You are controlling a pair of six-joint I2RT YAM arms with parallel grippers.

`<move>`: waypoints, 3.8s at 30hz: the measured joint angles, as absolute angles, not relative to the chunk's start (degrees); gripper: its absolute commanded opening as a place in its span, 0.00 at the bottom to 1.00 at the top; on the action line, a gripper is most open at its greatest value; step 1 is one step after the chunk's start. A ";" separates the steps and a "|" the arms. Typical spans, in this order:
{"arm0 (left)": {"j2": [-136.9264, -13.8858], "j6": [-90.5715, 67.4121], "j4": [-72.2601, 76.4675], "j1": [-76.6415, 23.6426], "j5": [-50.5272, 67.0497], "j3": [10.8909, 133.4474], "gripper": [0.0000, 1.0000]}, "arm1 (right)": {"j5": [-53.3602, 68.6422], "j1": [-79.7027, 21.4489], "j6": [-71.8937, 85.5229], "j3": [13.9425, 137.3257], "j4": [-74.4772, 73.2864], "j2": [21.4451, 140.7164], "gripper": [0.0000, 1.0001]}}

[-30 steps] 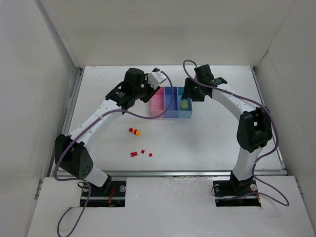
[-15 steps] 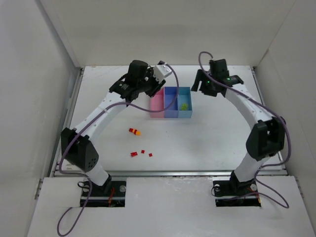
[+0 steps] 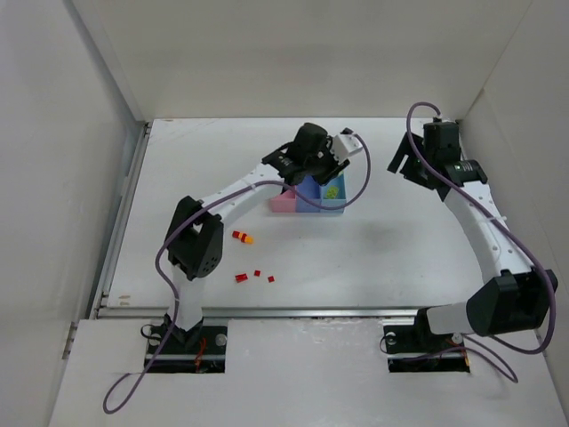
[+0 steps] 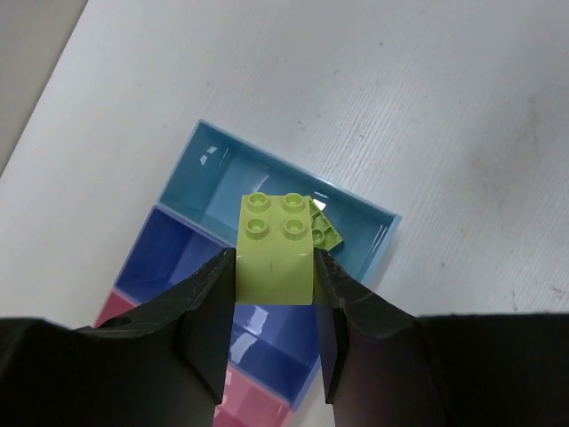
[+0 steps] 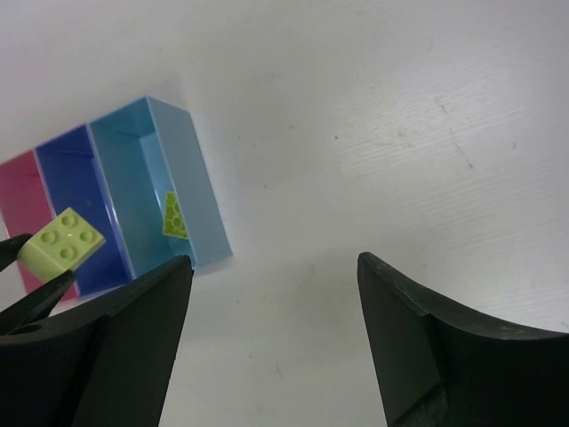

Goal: Sort the legos into containers by color

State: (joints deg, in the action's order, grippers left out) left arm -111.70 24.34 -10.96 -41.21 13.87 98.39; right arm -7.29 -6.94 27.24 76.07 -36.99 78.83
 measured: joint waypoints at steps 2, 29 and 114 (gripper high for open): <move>-113.25 23.79 -9.41 -42.06 12.86 98.39 0.00 | -8.12 -6.94 27.24 75.61 -38.02 77.62 0.81; -117.78 24.67 -3.79 -43.42 4.84 94.32 0.55 | -12.08 -6.81 25.06 74.06 -39.70 72.03 0.83; -76.29 38.26 -29.67 -44.64 2.09 37.85 0.00 | -4.67 -36.84 14.72 67.07 -34.87 76.01 0.94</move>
State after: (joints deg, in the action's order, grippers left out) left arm -76.29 38.26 -29.67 -44.64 2.09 37.85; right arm -4.67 -36.84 14.72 67.07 -34.87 76.01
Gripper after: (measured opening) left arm 0.140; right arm 0.934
